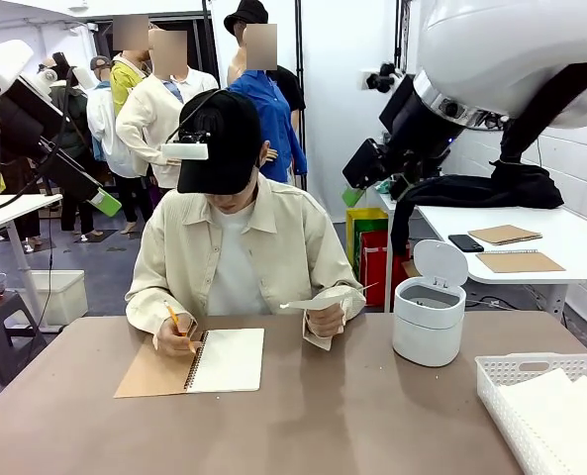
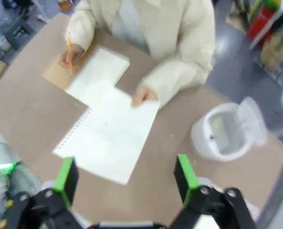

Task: Sort the paper based on its condition.
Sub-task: If a person hands you a paper, place it in the Organizing basket , and if it's crumpled, put it in the Trash can.

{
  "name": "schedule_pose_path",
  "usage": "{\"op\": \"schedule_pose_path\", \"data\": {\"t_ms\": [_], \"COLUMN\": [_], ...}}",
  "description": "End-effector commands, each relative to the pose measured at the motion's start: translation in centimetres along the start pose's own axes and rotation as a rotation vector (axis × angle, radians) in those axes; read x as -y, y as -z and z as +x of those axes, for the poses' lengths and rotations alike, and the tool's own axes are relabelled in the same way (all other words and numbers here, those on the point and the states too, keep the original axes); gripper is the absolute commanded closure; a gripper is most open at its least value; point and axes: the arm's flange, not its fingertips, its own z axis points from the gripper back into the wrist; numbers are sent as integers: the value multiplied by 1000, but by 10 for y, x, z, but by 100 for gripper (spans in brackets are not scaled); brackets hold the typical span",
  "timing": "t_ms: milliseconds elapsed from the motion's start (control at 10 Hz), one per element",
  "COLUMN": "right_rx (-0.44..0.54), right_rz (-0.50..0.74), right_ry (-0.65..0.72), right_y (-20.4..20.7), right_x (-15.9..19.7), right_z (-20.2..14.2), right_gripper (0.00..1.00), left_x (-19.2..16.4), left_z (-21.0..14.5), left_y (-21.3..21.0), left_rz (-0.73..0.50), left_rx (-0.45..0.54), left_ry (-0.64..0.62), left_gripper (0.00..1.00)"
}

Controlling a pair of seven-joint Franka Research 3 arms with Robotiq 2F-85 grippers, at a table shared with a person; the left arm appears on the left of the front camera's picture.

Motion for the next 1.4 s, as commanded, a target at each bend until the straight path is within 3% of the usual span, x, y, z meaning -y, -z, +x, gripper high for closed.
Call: {"op": "schedule_pose_path", "data": {"t_ms": [0, 400, 500, 600, 700, 1000, 1200, 1300], "right_rx": [-127, -319, -337, -157, -328, -298, -437, -443], "right_rz": [88, 131, 127, 58, 116, 101, 240, 256], "right_ry": [221, 555, 588, 250, 526, 466, 631, 669], "right_y": [4, 52, 62, 53, 58, 60, 89, 97], "right_x": [11, 38, 43, 27, 47, 43, 67, 72], "right_z": [25, 27, 23, 17, 19, 21, 25, 21], "right_gripper": [0, 0, 0, 0, 0, 0, 0, 0], "left_x": [-2, -2, -2, -2, -2, -2, -2, -2], "left_z": [1, 1, 1, 1, 1, 1, 1, 1], "left_y": [0, 0, 0, 0, 0, 0, 0, 0], "left_rz": [3, 3, 3, 3, 3, 3, 3, 3], "left_rx": [3, 3, 3, 3, 3, 3, 3, 3], "left_ry": [-4, -4, -4, -4, -4, -4, -4, -4], "left_gripper": [0, 0, 0, 0, 0, 0, 0, 0]}}
